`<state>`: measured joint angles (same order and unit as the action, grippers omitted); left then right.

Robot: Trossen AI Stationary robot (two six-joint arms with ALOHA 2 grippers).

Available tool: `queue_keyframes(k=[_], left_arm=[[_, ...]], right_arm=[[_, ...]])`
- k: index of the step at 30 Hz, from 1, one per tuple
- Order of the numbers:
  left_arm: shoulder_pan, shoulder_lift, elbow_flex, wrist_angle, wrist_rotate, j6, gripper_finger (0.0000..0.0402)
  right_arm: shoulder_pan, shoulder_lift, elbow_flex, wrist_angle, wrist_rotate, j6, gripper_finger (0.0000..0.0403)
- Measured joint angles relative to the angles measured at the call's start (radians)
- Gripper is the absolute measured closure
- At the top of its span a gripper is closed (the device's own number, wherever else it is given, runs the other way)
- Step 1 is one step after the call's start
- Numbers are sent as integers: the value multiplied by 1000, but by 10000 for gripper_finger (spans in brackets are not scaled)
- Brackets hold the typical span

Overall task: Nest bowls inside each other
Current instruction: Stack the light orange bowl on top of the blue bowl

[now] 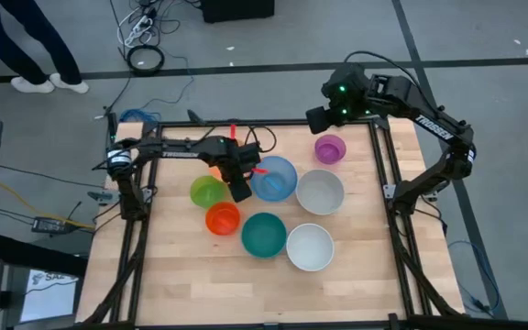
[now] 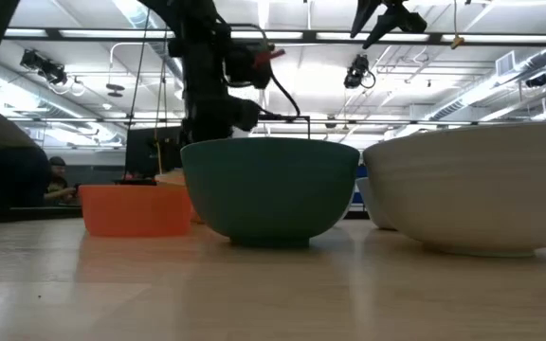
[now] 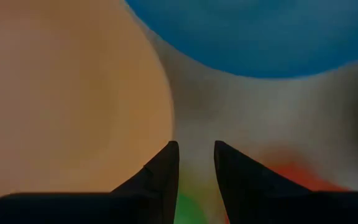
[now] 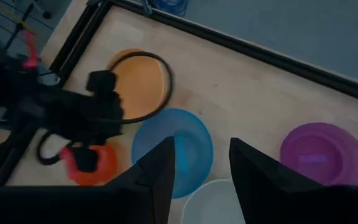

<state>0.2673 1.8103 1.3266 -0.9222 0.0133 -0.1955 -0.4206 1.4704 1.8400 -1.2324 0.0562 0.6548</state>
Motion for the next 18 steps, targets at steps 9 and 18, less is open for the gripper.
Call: queue_keyframes(k=[9, 18], left_arm=[[0, 57, 0, 14, 0, 4, 291], [0, 49, 5, 5, -16, 7, 291]], right_arm=[[2, 0, 0, -4, -33, 28, 261], [4, 0, 0, -4, -33, 36, 261]])
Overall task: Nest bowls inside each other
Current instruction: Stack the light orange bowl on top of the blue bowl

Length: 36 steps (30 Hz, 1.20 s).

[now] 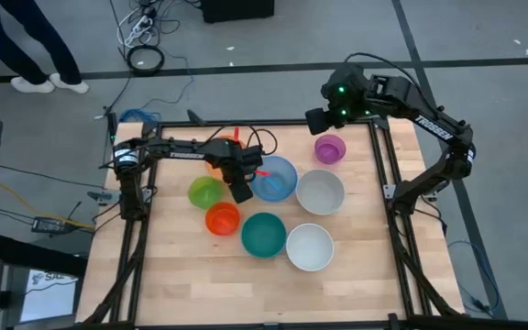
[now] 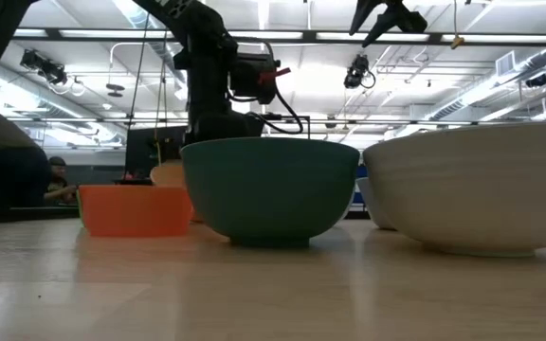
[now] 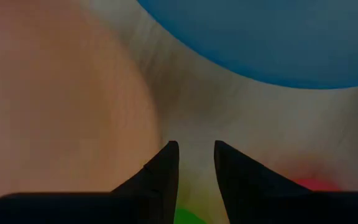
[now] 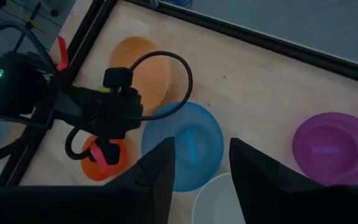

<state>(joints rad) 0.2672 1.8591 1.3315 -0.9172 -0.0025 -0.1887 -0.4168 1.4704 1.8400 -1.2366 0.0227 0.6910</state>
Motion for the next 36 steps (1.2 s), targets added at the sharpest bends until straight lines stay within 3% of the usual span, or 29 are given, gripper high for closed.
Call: queue_keyframes(k=[5, 16, 24, 31, 36], left_arm=[[0, 0, 42, -15, -35, 19, 291], [-6, -2, 268, -236, -310, 130, 291], [67, 69, 299, -342, -220, 131, 254], [94, 137, 298, -367, -228, 132, 198], [93, 145, 298, -334, -248, 127, 181]], right_arm=[[0, 0, 0, 0, 0, 0, 261], [0, 0, 0, 0, 0, -1, 261], [0, 0, -1, 6, -4, 12, 261], [0, 0, -1, 7, -18, 40, 261], [0, 0, -1, 7, -25, 58, 261]])
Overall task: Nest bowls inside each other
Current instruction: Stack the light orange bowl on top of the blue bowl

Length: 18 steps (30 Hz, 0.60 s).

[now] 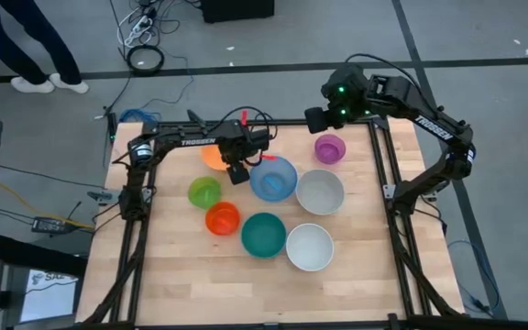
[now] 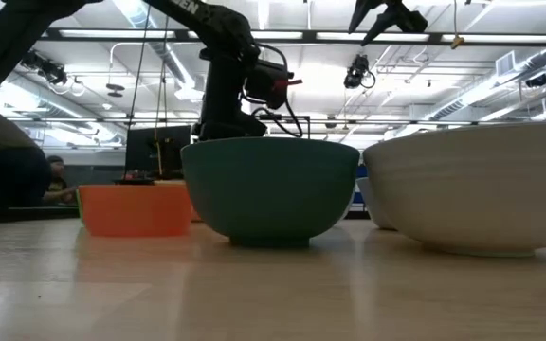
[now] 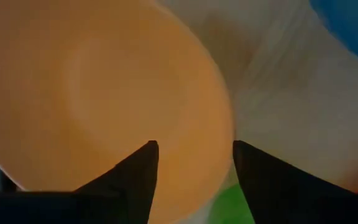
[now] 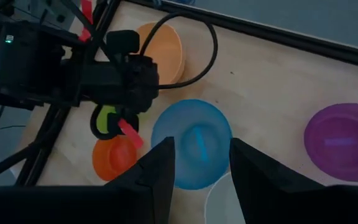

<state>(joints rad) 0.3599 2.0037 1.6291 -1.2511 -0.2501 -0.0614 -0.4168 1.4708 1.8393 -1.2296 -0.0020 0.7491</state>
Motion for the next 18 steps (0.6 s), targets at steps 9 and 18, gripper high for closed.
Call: queue_keyframes(k=[9, 18], left_arm=[[-8, -8, 0, -2, 62, -24, 182], [2, 18, 0, 134, 94, 31, 242]], right_arm=[[0, 0, 0, 0, -1, 11, 261], [0, 0, 0, 1, -1, 17, 261]])
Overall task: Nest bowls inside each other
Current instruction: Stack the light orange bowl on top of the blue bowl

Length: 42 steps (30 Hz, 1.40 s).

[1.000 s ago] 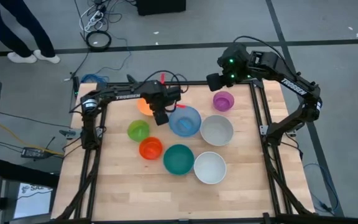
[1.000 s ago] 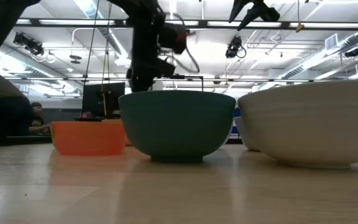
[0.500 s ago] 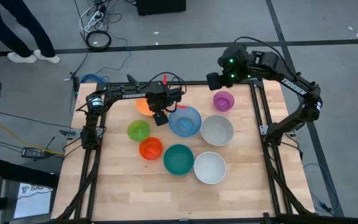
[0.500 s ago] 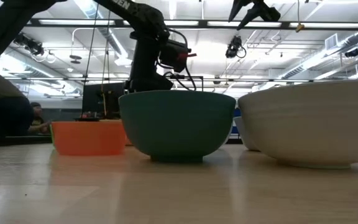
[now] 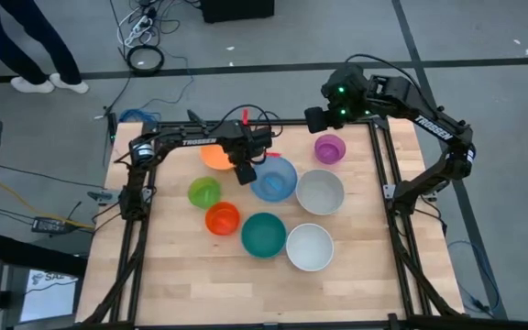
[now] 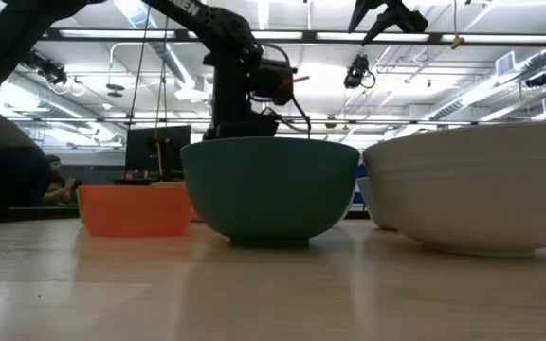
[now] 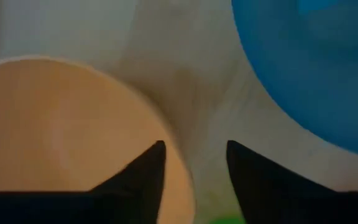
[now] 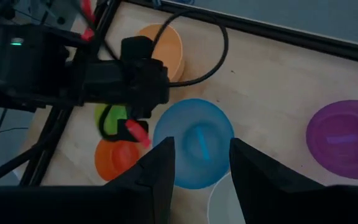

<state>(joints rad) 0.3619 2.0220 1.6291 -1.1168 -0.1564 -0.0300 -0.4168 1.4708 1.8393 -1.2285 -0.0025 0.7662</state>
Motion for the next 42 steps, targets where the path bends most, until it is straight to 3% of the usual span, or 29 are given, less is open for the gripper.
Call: queue_keyframes(k=[6, 8, 17, 27, 32, 42], left_arm=[[-2, 46, 0, -12, 55, 16, 366], [-1, 38, 4, 2, 43, 18, 387], [6, 34, 63, -63, 44, 25, 392], [-2, -38, 403, -278, -4, 58, 393], [-57, -48, 560, -293, 149, 58, 393], [-187, -10, 574, -240, 143, -7, 393]], right_arm=[[0, 0, 0, 1, 2, 0, 261], [0, 0, 0, 0, 2, 0, 261], [3, 0, 0, 0, 18, -17, 261], [3, 0, 0, 0, 52, -47, 261], [3, 0, 0, 0, 61, -64, 261], [3, 0, 0, 25, 66, -79, 261]])
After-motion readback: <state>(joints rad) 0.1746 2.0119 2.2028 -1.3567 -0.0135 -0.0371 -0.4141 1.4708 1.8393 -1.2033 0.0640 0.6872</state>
